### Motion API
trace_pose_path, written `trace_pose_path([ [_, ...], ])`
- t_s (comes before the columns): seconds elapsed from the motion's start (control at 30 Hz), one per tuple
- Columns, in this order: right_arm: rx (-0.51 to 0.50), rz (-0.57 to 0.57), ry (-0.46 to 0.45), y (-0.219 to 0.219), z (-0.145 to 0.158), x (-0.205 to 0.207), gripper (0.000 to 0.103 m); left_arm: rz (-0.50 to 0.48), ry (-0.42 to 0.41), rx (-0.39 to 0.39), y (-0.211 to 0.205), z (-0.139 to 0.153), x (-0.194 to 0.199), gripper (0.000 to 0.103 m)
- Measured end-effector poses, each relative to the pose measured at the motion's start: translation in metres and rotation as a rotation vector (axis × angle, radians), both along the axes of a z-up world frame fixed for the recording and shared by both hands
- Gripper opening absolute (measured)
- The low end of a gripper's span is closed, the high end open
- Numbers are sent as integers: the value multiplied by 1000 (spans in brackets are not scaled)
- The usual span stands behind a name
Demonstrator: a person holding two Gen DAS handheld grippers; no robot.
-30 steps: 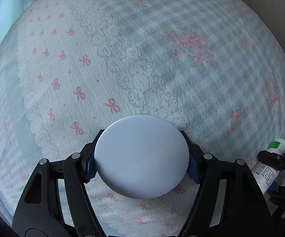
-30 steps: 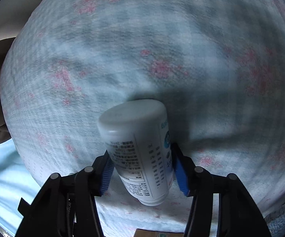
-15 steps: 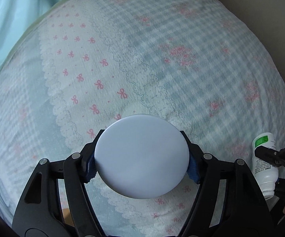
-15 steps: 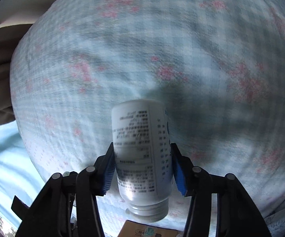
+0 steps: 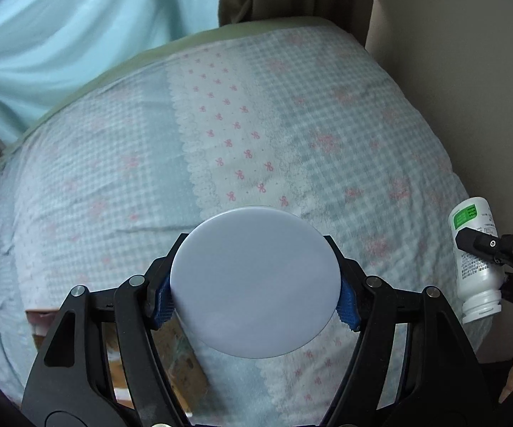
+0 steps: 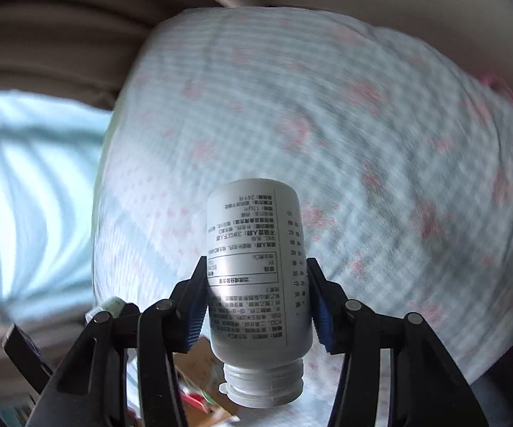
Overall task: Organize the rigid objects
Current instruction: 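Carry the white jar and pill bottle into the box and release both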
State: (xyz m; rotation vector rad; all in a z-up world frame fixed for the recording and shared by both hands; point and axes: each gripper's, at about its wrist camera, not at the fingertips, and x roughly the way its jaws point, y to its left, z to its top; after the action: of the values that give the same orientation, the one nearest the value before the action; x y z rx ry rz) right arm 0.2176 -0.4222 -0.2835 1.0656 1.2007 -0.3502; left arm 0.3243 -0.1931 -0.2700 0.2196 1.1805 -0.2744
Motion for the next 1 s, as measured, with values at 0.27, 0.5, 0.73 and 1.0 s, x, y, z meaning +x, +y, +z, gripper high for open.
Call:
trace_pose_path([
  [0.27, -133, 326, -144, 57, 75, -2, 47, 147, -54, -84, 71, 73, -59, 68],
  [0.5, -89, 496, -236, 120, 100, 11, 47, 278, -69, -106, 148, 101, -97, 68],
  [0.73, -39, 598, -258, 196, 94, 11, 47, 355, -58, -114, 229, 100, -121, 68],
  [1.0, -7, 612, -214, 287, 72, 6, 47, 326, -7, -133, 325, 76, -121, 68],
])
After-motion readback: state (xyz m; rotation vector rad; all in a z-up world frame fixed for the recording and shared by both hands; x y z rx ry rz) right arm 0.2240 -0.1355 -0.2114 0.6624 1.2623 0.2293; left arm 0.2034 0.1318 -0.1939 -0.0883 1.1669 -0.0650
